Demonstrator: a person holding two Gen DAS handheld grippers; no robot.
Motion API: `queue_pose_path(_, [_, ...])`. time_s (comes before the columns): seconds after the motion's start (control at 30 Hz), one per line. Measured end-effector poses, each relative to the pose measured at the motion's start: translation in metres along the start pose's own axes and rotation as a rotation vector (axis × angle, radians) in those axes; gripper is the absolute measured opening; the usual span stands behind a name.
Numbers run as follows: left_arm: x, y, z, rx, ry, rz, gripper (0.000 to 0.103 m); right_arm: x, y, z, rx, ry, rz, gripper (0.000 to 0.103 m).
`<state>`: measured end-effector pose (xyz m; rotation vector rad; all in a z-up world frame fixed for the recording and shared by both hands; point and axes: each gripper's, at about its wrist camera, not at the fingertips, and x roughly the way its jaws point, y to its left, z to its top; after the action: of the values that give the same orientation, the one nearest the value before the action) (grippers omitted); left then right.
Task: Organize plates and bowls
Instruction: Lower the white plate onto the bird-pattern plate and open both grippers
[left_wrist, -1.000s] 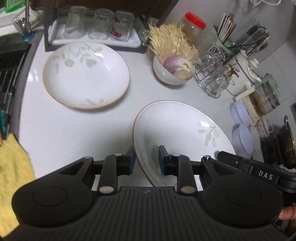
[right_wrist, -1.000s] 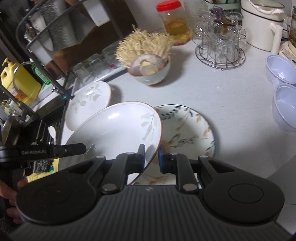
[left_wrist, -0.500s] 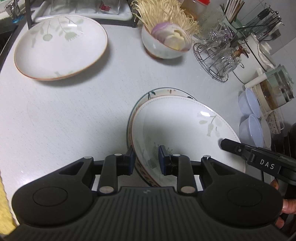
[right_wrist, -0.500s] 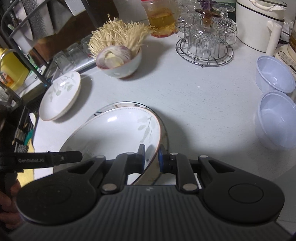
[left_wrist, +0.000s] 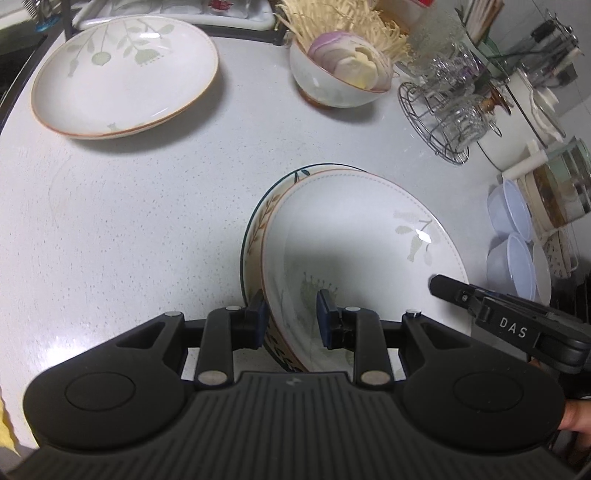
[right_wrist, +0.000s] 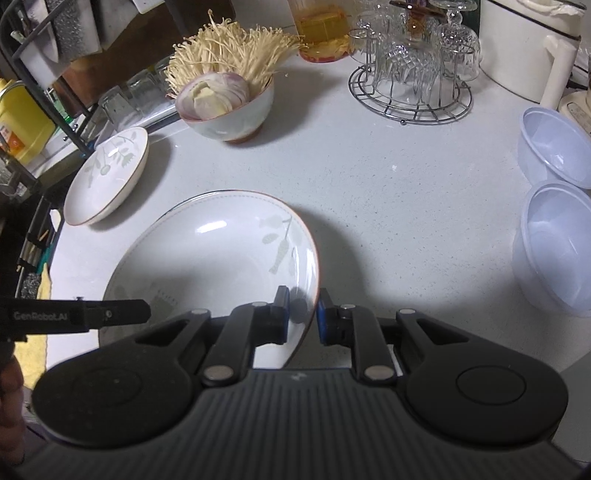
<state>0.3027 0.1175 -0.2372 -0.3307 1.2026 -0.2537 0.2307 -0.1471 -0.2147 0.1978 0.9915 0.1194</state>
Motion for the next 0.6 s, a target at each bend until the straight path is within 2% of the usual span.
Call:
queue_pose_path(0.17, [0.0, 0.005, -0.001, -0.075, 0.011, -0.015, 0.031, 0.006, -0.003, 0.003, 0.016, 0.002, 0.0, 0.019])
queue_pose_path(0.43, [-0.011, 0.009, -0.007, -0.121, -0.002, -0.033, 0.031, 0.013, -0.005, 0.004, 0.035, 0.009, 0.013, 0.02])
queue_pose_path(0.5, [-0.013, 0.01, -0.01, -0.137, -0.003, -0.042, 0.037, 0.014, -0.004, 0.005, 0.032, 0.008, 0.015, 0.021])
queue_pose_path(0.6, [-0.018, 0.008, -0.015, -0.133, 0.005, -0.043, 0.039, 0.015, 0.0, 0.006, 0.02, 0.006, 0.001, 0.021])
